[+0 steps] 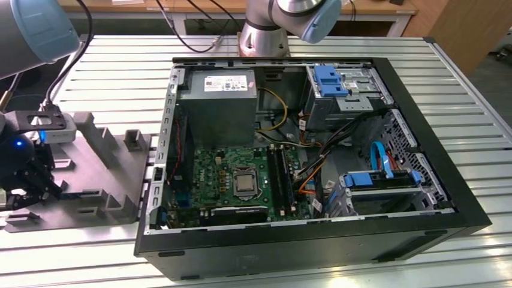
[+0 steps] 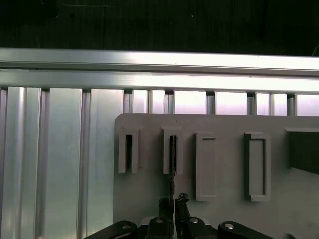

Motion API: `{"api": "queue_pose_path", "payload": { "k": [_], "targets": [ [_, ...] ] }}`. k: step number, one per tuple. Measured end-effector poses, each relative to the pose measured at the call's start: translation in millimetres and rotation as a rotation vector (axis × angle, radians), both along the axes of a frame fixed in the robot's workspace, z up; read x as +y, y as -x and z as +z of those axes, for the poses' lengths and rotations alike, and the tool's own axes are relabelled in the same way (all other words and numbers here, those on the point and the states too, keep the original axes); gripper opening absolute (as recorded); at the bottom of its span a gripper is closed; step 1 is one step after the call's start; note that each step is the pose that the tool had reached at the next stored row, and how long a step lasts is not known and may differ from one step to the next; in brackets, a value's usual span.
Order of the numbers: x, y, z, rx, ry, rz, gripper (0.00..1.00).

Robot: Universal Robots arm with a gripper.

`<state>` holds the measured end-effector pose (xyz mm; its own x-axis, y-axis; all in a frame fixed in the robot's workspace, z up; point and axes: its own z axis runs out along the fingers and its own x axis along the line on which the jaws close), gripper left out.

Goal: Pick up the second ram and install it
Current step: 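Pick up the second ram and move it above second insertion slot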

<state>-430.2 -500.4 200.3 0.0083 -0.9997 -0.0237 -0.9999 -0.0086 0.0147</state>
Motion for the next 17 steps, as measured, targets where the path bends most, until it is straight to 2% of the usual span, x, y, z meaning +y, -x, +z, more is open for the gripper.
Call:
{"api": "queue_pose_path", "payload": {
  "k": [12,14,15,17],
  "targets": [
    [0.0,-0.9,-0.2,-0.0001,-0.0001,0.0,0.19],
    [0.0,-1.0,-0.1,0.0,0.0,0.0,0.17],
    [0.0,-1.0,-0.1,0.0,0.0,0.0,0.11],
    [0.0,-1.0,-0.1,0.0,0.0,0.0,0.11]
  ]
}}
